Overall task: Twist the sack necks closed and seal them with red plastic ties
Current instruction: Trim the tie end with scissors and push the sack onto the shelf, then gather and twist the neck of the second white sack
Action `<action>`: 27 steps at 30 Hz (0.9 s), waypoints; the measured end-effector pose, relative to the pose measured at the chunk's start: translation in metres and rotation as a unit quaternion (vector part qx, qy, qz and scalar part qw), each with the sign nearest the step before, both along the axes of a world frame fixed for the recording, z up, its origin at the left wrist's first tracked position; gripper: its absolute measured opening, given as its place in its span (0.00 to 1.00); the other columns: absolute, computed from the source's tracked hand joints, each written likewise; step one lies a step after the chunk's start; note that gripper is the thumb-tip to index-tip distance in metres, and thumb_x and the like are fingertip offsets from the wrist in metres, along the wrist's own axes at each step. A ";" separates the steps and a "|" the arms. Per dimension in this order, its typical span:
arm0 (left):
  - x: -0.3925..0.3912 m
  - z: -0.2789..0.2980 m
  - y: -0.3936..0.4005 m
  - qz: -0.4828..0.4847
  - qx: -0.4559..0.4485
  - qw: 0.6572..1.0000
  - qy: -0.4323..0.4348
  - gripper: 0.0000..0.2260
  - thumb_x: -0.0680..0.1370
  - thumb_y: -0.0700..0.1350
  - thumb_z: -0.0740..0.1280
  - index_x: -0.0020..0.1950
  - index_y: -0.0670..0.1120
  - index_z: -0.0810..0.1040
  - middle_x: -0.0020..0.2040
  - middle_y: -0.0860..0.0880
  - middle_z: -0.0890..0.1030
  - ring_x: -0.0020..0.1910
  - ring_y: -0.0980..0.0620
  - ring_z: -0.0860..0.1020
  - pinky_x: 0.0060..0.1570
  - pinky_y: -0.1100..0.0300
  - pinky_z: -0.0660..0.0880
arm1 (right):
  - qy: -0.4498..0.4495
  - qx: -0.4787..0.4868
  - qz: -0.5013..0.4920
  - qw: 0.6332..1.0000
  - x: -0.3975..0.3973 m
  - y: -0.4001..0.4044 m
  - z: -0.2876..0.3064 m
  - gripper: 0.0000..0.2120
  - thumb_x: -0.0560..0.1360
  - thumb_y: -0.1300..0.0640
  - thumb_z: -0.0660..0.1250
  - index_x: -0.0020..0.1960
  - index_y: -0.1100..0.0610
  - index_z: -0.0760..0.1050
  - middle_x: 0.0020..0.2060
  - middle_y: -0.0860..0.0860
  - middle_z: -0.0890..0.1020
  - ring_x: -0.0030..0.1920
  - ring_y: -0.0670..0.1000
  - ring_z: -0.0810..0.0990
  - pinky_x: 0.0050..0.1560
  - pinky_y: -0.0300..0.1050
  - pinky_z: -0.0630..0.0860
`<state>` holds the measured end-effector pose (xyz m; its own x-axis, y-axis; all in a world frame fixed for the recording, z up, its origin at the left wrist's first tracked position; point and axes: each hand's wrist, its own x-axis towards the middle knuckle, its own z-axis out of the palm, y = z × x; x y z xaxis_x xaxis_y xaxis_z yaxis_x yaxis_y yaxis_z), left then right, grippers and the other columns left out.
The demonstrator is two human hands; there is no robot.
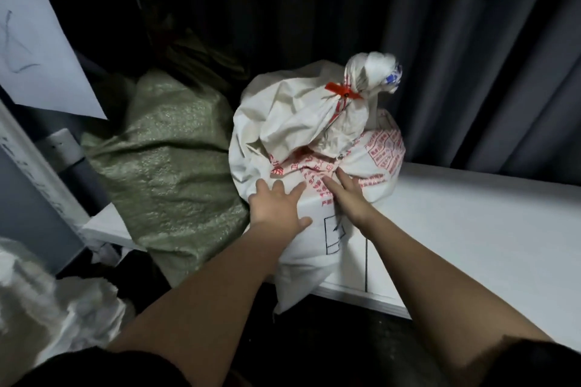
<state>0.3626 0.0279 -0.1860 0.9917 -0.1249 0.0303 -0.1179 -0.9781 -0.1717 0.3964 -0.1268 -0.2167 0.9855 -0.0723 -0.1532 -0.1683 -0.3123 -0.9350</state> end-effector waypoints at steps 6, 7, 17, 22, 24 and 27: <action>0.000 0.000 -0.007 0.035 -0.016 0.999 0.028 0.34 0.76 0.66 0.57 0.77 0.56 0.48 0.73 0.45 0.62 0.69 0.41 0.60 0.58 0.49 0.66 | -0.006 -0.050 -0.010 0.999 -0.005 -0.007 -0.001 0.45 0.63 0.25 0.57 0.72 0.51 0.66 0.74 0.53 0.63 0.73 0.54 0.62 0.73 0.56 0.59; -0.005 0.000 -0.007 0.041 -0.028 0.998 0.038 0.34 0.76 0.64 0.57 0.77 0.54 0.48 0.73 0.45 0.61 0.70 0.42 0.59 0.59 0.49 0.65 | -0.008 -0.075 -0.013 0.997 -0.003 -0.011 -0.003 0.46 0.62 0.25 0.56 0.69 0.54 0.69 0.70 0.55 0.68 0.69 0.56 0.68 0.70 0.56 0.63; -0.081 0.085 0.025 0.040 -0.165 0.979 0.113 0.23 0.77 0.59 0.59 0.67 0.47 0.68 0.66 0.45 0.73 0.64 0.44 0.73 0.57 0.53 0.70 | 0.027 -0.265 0.046 0.963 -0.104 -0.009 0.100 0.08 0.75 0.51 0.62 0.43 0.56 0.75 0.45 0.55 0.83 0.47 0.57 0.81 0.49 0.47 0.76; -0.149 0.139 0.059 0.033 -0.188 0.980 0.056 0.16 0.75 0.59 0.60 0.53 0.51 0.79 0.55 0.49 0.81 0.54 0.46 0.78 0.49 0.57 0.74 | 0.006 -0.259 0.086 0.962 -0.173 0.035 0.144 0.08 0.72 0.54 0.62 0.42 0.57 0.78 0.37 0.51 0.85 0.41 0.56 0.84 0.49 0.52 0.80; -0.180 0.160 0.077 0.037 -0.181 0.982 0.042 0.16 0.75 0.60 0.60 0.52 0.51 0.80 0.54 0.50 0.81 0.54 0.46 0.78 0.49 0.57 0.74 | -0.001 -0.256 0.106 0.961 -0.201 0.055 0.162 0.08 0.72 0.54 0.62 0.41 0.56 0.77 0.37 0.50 0.85 0.41 0.56 0.84 0.47 0.50 0.80; -0.225 0.189 0.106 0.043 -0.170 0.985 0.007 0.18 0.75 0.60 0.61 0.59 0.52 0.76 0.59 0.48 0.79 0.58 0.46 0.77 0.53 0.55 0.74 | -0.016 -0.258 0.132 0.957 -0.235 0.087 0.184 0.07 0.73 0.53 0.62 0.39 0.54 0.76 0.37 0.49 0.85 0.42 0.54 0.84 0.47 0.46 0.78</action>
